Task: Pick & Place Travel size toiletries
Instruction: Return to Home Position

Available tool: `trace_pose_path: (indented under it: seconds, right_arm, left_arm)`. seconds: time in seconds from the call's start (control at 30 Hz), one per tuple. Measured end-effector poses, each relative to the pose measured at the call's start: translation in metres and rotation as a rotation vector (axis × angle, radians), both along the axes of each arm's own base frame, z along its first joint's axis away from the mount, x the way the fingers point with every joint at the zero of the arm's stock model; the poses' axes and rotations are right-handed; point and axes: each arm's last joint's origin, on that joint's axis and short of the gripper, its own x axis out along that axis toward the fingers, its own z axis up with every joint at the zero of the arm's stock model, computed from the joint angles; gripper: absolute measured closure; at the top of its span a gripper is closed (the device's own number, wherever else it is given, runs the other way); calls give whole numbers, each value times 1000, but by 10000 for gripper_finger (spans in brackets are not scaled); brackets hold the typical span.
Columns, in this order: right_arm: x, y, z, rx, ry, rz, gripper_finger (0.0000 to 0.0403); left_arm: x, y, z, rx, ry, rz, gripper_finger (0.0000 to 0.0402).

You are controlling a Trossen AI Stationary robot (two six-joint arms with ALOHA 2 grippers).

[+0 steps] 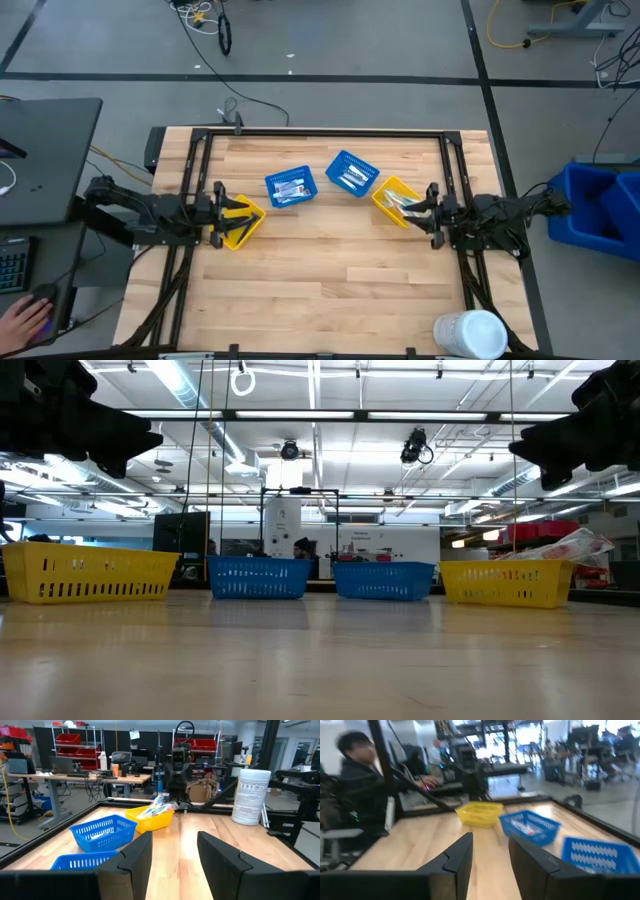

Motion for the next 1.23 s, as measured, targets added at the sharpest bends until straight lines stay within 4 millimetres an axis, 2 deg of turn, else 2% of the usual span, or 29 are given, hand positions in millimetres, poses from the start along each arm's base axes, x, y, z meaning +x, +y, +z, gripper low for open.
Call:
trace_pose_path:
  seconds: [0.17, 0.33, 0.57, 1.23]
  right_arm:
    - [2, 2, -2, -17, -49, 48, 260]
    - [2, 2, -2, -21, -49, 48, 251]
    - [2, 2, -2, 50, -51, 50, 239]
    - [2, 2, -2, 50, -51, 49, 208]
  left_arm:
    - [0, 0, 0, -16, -4, 9, 235]
    - [0, 1, 1, -115, -32, 11, 235]
    - [0, 1, 2, -99, -32, 11, 235]
    - [0, 1, 2, -100, -35, 11, 235]
